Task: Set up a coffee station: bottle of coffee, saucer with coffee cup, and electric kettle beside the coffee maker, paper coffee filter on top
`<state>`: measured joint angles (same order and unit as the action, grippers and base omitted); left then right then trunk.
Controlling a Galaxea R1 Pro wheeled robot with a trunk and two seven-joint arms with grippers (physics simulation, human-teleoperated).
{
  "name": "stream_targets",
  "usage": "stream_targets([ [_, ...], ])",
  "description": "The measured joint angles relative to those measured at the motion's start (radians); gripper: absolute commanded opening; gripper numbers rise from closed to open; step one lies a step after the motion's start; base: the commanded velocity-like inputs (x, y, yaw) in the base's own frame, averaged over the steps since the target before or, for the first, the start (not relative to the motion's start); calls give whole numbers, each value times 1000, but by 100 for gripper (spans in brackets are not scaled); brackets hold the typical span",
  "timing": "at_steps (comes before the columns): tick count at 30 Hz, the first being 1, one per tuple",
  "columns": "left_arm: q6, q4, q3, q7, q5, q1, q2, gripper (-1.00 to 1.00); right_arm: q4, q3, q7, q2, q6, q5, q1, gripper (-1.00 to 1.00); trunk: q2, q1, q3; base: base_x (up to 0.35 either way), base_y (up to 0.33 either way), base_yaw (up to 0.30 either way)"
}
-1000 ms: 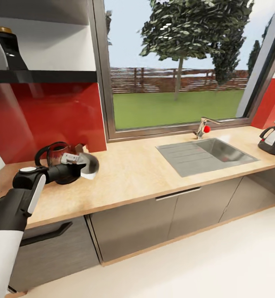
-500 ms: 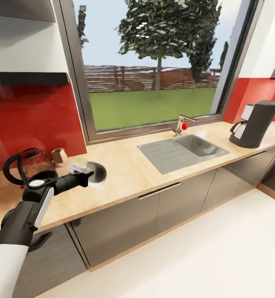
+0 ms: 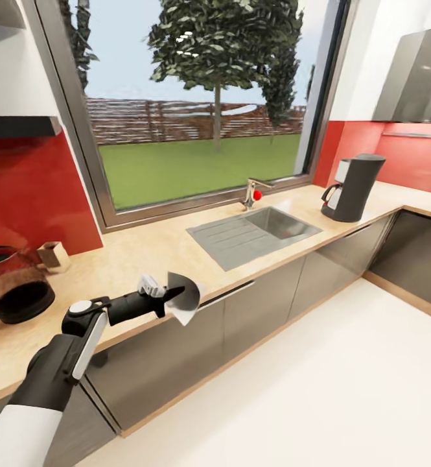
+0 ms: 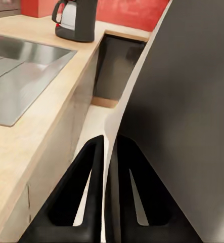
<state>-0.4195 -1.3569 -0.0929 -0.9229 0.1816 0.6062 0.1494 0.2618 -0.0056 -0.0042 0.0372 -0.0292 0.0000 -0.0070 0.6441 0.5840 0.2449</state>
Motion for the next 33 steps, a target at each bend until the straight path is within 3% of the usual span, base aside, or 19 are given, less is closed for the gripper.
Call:
stream_targets([
  [3, -20, -8, 2, -11, 49, 1, 5, -100, -1, 0, 0, 1, 0, 0, 0, 100, -21, -12, -8, 0, 0, -290],
  [8, -34, -5, -7, -15, 66, -3, 7, -100, -2, 0, 0, 0, 0, 0, 0, 100, -56, -31, -21, 0, 0, -290],
  [15, -13, 16, -13, -27, 48, -86, 2, -100, -2, 0, 0, 0, 0, 0, 0, 100, -105, -58, -40, 0, 0, -290],
  [19, 48, 23, -14, -28, 35, -141, 2, -100, -2, 0, 0, 0, 0, 0, 0, 100, -133, -73, -50, 0, 0, -290],
  [33, 57, 26, -13, -24, 21, -168, 8, -100, -2, 0, 0, -1, 0, 0, 0, 100, -232, -127, -89, 0, 0, -290],
])
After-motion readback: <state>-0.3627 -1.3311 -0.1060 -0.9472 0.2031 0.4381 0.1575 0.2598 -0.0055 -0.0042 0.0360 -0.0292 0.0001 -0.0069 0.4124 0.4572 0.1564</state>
